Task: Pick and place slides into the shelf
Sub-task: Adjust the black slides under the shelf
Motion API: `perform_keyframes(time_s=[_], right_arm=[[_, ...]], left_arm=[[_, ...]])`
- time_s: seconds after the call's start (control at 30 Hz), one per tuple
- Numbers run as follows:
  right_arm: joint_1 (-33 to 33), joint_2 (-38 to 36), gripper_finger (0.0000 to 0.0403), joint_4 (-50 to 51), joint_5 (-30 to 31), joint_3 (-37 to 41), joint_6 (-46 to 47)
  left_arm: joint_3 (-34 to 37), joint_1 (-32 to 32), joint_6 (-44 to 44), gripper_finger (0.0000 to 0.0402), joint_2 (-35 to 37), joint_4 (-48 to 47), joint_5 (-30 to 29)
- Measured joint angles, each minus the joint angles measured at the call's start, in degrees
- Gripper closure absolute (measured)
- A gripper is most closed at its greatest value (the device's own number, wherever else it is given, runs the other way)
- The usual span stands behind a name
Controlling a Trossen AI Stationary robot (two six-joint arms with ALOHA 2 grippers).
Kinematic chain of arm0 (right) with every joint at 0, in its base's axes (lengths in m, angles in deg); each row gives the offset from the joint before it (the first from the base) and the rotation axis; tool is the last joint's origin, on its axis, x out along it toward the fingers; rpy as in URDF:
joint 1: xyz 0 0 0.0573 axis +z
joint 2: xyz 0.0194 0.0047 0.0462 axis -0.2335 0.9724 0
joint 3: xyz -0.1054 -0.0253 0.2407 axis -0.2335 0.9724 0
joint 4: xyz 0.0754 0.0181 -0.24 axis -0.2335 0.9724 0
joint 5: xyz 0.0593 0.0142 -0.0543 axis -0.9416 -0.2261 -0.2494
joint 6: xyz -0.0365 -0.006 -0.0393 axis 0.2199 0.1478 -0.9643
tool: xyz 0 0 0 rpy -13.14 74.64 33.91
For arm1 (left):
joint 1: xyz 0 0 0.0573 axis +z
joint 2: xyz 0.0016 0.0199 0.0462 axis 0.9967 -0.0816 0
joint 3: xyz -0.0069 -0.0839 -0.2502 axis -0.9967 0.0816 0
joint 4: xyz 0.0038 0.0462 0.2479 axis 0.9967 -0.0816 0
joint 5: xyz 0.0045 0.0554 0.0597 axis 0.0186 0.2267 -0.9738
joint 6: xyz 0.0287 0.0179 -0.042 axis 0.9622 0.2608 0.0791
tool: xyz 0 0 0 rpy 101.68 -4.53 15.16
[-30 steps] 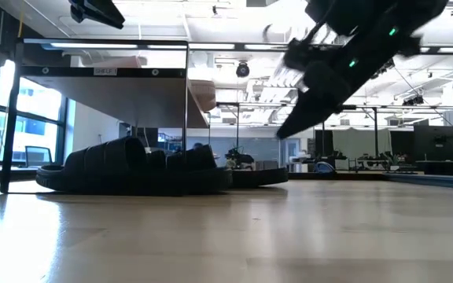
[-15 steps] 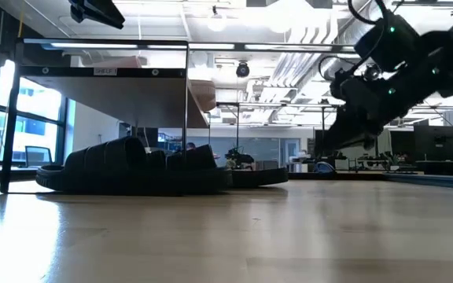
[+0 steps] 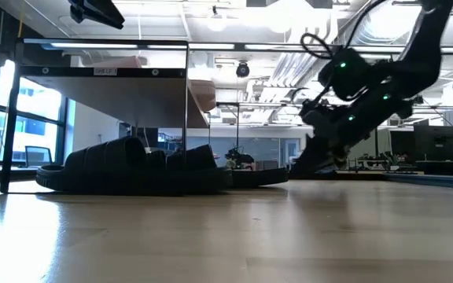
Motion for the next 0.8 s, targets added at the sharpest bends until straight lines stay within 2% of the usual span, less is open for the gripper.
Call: perform_keyframes(time_s=[0.23, 0.47, 0.67, 0.8], right_arm=[[-0.16, 7.73, 0.0403, -0.77, -3.14, -6.95, -2.47], [-0.16, 9.51, 0.0403, -0.53, -4.12, -9.93, -3.57], [-0.12, 9.51, 0.0403, -0.38, -4.12, -9.80, -3.51], [-0.13, 9.51, 0.0403, -0.44, -4.21, -9.77, -3.61]], left_arm=[[0.00, 0.00, -0.02, 0.0291, 0.00, -1.95, 0.00], [0.00, 0.00, -1.35, 0.0291, 0.00, -7.05, -2.34], [0.00, 0.00, -6.16, 0.0291, 0.00, -15.15, -11.79], [0.00, 0.00, -14.04, 0.0291, -0.06, -21.77, -19.33]])
